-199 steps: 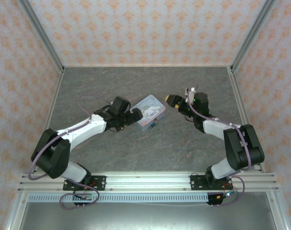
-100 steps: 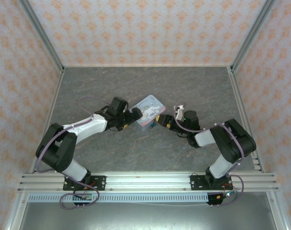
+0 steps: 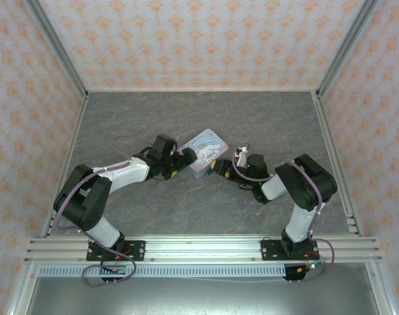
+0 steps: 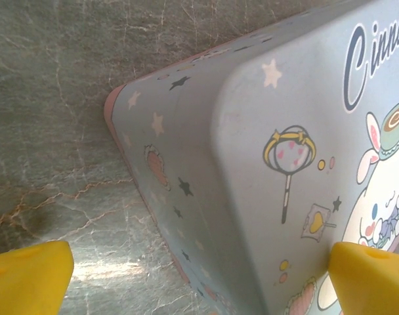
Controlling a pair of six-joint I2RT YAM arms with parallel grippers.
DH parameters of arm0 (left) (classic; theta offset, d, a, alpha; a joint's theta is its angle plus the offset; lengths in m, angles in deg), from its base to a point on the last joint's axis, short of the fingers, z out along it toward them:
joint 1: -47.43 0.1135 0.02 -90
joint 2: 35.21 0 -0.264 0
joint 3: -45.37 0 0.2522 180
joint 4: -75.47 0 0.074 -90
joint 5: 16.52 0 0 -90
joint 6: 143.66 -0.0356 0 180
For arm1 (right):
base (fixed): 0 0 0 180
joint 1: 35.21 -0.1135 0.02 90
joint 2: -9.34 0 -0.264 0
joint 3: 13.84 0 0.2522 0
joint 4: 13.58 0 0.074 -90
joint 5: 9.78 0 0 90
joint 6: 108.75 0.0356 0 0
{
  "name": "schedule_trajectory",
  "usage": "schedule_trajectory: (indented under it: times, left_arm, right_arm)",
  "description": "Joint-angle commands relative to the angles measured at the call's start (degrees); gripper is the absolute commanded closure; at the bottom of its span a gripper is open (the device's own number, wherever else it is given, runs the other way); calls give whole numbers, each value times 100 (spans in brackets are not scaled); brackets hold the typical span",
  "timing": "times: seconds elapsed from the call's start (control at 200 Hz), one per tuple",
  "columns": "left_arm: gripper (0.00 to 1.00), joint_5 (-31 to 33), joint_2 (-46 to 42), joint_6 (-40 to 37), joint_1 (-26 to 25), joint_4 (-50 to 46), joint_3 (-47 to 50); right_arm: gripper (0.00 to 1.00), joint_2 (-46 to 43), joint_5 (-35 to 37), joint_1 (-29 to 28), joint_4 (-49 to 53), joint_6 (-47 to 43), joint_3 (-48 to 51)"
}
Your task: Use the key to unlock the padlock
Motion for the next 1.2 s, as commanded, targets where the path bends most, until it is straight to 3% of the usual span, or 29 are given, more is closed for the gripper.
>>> schedule_trajectory:
  times: [0.0, 0.285, 0.686, 1.196]
  left_arm:
    - [1, 144, 205, 2, -20, -125, 142]
    - [1, 127, 281, 4, -17, -153, 60]
    - [1, 152, 313, 4, -16, -201, 17]
    - [1, 178, 363, 31, -15, -201, 28]
  right_arm:
    - [29, 249, -108, -86, -570, 84, -170]
    - [31, 524, -329, -164, -873, 168, -348]
    - [49, 228, -355, -168, -882, -65, -41]
    - [52, 17, -490, -162, -981, -176, 201]
